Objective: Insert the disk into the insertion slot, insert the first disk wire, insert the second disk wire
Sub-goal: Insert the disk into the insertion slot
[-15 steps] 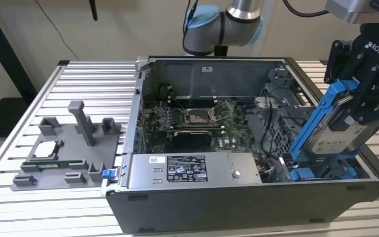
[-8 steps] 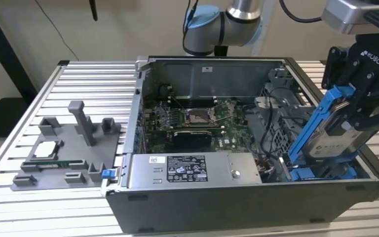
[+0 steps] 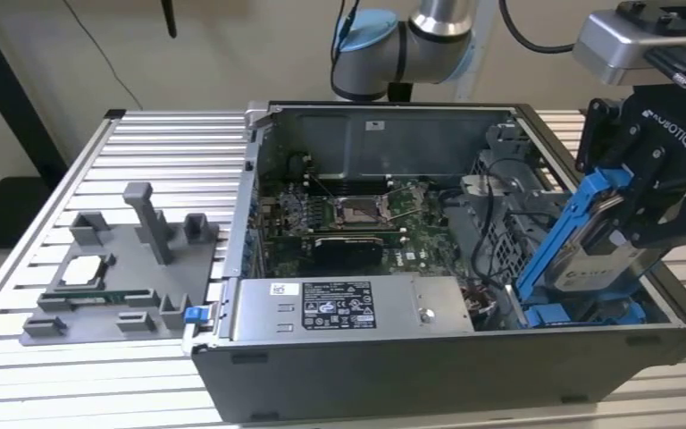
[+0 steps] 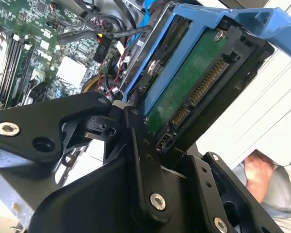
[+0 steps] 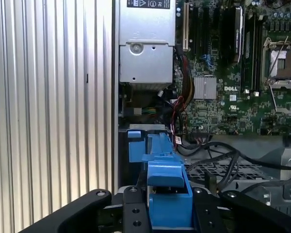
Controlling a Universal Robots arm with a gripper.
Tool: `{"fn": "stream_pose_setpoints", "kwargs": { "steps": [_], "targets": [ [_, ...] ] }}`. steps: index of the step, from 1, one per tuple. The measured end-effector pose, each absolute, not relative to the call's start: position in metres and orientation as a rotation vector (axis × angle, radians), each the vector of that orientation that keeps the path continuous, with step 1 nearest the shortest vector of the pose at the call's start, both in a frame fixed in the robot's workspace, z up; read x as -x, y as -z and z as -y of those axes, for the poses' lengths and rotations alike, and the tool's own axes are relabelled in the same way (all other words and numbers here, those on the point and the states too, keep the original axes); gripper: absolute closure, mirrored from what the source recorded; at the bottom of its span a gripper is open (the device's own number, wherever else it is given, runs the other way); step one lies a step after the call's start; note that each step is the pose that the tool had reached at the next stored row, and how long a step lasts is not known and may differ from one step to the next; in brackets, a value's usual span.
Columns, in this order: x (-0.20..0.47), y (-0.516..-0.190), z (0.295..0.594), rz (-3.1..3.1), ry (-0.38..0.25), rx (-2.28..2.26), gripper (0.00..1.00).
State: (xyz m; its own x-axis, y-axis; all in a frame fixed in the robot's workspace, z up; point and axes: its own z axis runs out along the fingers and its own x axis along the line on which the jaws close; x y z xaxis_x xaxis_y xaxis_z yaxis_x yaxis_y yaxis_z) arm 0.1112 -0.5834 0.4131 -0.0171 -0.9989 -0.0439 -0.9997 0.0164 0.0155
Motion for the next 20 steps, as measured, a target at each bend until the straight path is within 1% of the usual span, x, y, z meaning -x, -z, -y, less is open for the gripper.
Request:
{"fn": "stream_pose_setpoints", "kwargs": {
  "steps": [5,15,20],
  "targets": [
    [-0.111,-0.411,0.582,-2.220,-0.069,2.189,1.00],
    [-0.111,-0.396,0.581,-2.180,-0.078,2.221,1.00],
    [-0.113,-0.396,0.582,-2.183,-0.100,2.224,1.00]
  ]
}}
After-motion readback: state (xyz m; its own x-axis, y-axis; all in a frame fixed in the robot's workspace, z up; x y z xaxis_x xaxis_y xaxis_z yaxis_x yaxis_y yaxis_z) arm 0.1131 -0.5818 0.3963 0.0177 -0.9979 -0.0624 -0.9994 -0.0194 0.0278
